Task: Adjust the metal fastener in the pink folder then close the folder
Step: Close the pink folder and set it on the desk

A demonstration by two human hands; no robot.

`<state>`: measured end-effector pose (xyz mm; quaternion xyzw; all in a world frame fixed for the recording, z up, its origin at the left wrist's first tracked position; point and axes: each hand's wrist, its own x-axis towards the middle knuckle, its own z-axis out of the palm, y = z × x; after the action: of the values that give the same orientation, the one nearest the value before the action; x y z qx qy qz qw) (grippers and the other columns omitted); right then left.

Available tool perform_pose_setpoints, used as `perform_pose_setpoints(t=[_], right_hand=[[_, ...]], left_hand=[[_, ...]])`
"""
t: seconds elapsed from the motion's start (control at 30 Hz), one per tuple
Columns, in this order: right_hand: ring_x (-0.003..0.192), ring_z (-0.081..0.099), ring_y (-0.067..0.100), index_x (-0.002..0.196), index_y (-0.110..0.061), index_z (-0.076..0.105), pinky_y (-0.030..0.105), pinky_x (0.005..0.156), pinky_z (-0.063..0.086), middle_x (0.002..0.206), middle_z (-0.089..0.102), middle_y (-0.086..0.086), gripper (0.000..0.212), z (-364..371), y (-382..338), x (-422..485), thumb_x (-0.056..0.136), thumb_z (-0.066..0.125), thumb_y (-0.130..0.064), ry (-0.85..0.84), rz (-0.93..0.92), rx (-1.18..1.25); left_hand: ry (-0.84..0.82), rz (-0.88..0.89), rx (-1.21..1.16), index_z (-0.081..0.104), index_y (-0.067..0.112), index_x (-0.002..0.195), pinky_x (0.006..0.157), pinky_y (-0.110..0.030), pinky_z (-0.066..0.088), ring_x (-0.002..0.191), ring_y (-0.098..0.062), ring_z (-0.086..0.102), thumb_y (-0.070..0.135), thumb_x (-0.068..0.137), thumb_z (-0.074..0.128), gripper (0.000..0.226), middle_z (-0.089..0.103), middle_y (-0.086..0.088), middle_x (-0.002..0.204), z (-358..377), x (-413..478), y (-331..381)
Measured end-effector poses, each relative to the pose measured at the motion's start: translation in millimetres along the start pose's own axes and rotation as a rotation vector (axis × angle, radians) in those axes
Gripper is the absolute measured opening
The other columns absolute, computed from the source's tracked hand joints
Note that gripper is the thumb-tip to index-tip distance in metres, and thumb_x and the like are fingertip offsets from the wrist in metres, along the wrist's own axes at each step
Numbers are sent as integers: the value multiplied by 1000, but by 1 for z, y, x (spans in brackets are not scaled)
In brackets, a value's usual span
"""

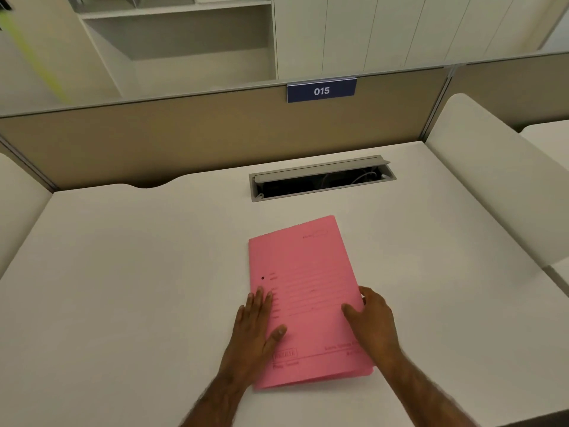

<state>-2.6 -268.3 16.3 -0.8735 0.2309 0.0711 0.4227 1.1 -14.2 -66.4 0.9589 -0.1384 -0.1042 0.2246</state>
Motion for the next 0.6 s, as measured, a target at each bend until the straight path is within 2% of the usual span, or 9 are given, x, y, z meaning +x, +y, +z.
perform_pose_setpoints(t=[0.07, 0.2, 0.23, 0.3, 0.37, 0.43, 0.47, 0.53, 0.6], right_hand=[[102, 62, 27, 128, -14, 59, 43, 90, 55, 114, 63, 7, 43, 10, 16, 5, 87, 63, -28, 28, 23, -109], [110, 50, 29, 124, -14, 54, 43, 90, 48, 116, 52, 8, 44, 29, 37, 5, 88, 58, -39, 91, -27, -454], [113, 49, 29, 129, -14, 52, 44, 92, 46, 121, 51, 9, 49, 34, 42, 4, 89, 56, -43, 113, -68, -520], [131, 41, 34, 145, -15, 41, 49, 103, 39, 144, 44, 15, 64, 45, 51, 2, 93, 48, -51, 126, -155, -578], [151, 14, 37, 158, -17, 17, 54, 118, 17, 166, 14, 16, 77, 58, 61, -1, 96, 31, -60, 52, -248, -642], [153, -9, 34, 159, -20, -6, 57, 119, -4, 166, -15, 10, 81, 69, 73, -4, 95, 12, -67, 0, -340, -706], [153, -12, 33, 158, -19, -9, 60, 119, -6, 165, -18, 9, 81, 73, 77, -5, 95, 9, -67, 5, -367, -713], [154, -7, 32, 158, -18, -5, 62, 120, 0, 167, -11, 9, 80, 77, 82, -6, 96, 12, -66, 36, -386, -711], [154, -4, 32, 159, -18, -2, 62, 120, 2, 168, -5, 9, 80, 78, 82, -6, 97, 15, -66, 51, -383, -712]], left_hand=[[-7, -5, 63, -21, 30, 154, 123, -34, -13, 147, -7, -30, 74, 92, 6, 81, -32, 11, 161, 3, 0, 0], [-5, -32, 178, -27, 27, 152, 121, -36, -14, 147, -11, -32, 74, 91, 0, 82, -36, 8, 159, 9, 0, 0], [-1, -39, 192, -27, 27, 152, 120, -37, -14, 147, -12, -31, 74, 91, 0, 81, -36, 8, 159, 11, -1, 0], [13, -53, 212, -28, 29, 152, 120, -38, -14, 148, -15, -30, 73, 92, 2, 80, -36, 6, 160, 14, -2, 0], [33, -72, 222, -27, 29, 152, 121, -39, -11, 149, -18, -27, 71, 93, 4, 79, -33, 4, 161, 17, -4, 2], [59, -115, 225, -25, 28, 153, 123, -38, -8, 151, -20, -22, 68, 95, 7, 78, -30, -1, 163, 19, -5, 8], [73, -148, 219, -23, 26, 154, 124, -37, -6, 152, -21, -17, 66, 95, 10, 78, -27, -3, 163, 19, -5, 12], [104, -245, 170, -12, 21, 158, 125, -36, 5, 154, -22, -3, 61, 98, 21, 79, -18, -6, 166, 17, -5, 23], [168, -374, 65, 5, 16, 159, 121, -37, 21, 150, -24, 18, 53, 99, 38, 78, 5, -10, 167, 13, -6, 36]])
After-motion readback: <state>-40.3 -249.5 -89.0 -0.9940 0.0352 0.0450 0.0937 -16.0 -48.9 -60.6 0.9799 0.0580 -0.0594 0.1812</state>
